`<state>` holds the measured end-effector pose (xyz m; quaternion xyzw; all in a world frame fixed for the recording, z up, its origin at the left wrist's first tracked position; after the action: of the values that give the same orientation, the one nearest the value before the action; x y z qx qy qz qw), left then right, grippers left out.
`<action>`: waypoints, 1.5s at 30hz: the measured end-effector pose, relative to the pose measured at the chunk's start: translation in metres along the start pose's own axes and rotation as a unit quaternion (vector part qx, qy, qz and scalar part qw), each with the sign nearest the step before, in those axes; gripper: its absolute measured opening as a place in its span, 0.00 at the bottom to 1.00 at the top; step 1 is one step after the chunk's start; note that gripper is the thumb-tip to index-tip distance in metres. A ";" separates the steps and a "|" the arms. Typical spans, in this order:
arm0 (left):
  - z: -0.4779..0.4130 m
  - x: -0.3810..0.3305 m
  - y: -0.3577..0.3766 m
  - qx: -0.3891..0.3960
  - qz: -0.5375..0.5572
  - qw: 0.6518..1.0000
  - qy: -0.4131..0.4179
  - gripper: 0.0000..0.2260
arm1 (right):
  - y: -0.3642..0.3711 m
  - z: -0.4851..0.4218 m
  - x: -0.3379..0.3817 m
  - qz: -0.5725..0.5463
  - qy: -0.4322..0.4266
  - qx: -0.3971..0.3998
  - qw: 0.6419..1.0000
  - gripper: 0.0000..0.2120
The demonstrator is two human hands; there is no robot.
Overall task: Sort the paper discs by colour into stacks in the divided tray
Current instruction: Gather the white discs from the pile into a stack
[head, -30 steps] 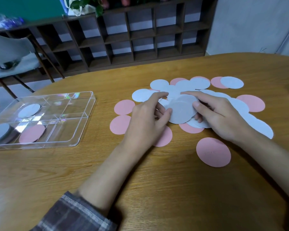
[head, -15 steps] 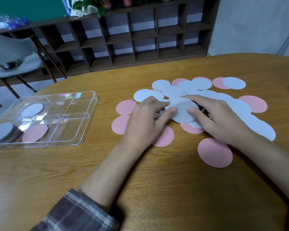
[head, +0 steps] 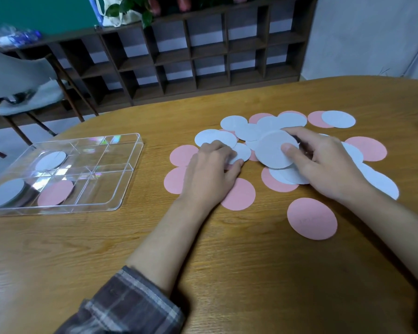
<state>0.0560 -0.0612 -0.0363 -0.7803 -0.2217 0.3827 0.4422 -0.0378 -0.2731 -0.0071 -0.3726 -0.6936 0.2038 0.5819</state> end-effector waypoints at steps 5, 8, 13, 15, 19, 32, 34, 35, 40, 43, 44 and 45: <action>0.000 0.002 -0.005 -0.027 -0.015 0.998 0.053 0.12 | 0.001 0.000 -0.001 0.002 0.007 -0.003 1.000 0.18; 0.001 -0.002 -0.008 -0.041 -0.014 0.995 0.091 0.12 | -0.001 -0.001 -0.003 -0.003 0.008 -0.007 1.000 0.17; 0.005 -0.014 -0.012 -0.106 0.030 0.986 0.126 0.10 | -0.001 -0.002 -0.006 -0.021 0.000 -0.017 1.000 0.17; 0.006 -0.017 -0.013 -0.105 0.082 0.984 0.116 0.08 | -0.001 -0.002 -0.006 -0.033 0.002 -0.005 0.999 0.21; 0.011 -0.022 -0.012 -0.090 0.160 0.980 0.072 0.05 | 0.001 0.000 -0.001 -0.033 -0.021 0.018 0.999 0.22; 0.011 -0.027 -0.007 -0.078 0.190 0.979 -0.007 0.08 | 0.009 0.003 0.005 0.027 -0.045 0.060 0.997 0.25; 0.009 -0.024 -0.008 -0.072 0.166 0.983 0.011 0.10 | 0.009 0.002 0.005 0.044 -0.047 0.057 0.996 0.25; 0.008 -0.022 -0.009 -0.061 0.163 0.985 0.014 0.12 | 0.009 0.002 0.005 0.046 -0.049 0.051 0.996 0.24; 0.003 -0.002 -0.006 0.021 0.044 0.999 -0.010 0.22 | 0.006 0.002 0.000 0.026 -0.029 0.026 0.999 0.20; 0.003 0.002 -0.005 0.044 0.014 0.999 -0.016 0.20 | 0.002 0.001 -0.002 0.012 -0.003 0.015 1.000 0.19; 0.003 0.002 -0.006 0.039 0.014 0.999 -0.020 0.19 | 0.002 0.001 -0.002 0.012 0.001 0.015 1.000 0.19; 0.003 0.002 -0.006 0.032 0.013 0.999 -0.021 0.18 | 0.002 0.001 -0.002 0.011 0.004 0.015 1.000 0.19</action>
<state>0.0548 -0.0549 -0.0324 -0.7601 -0.2088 0.4119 0.4572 -0.0387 -0.2730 -0.0096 -0.3723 -0.6837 0.2197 0.5879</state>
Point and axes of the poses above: each hand's wrist, its own z-axis away from the middle knuckle, its own y-axis out of the palm, x = y × z, the point moved 1 cm from there along -z, towards the middle knuckle, and after that the axes turned 5 degrees about x, right-handed, at the moved point
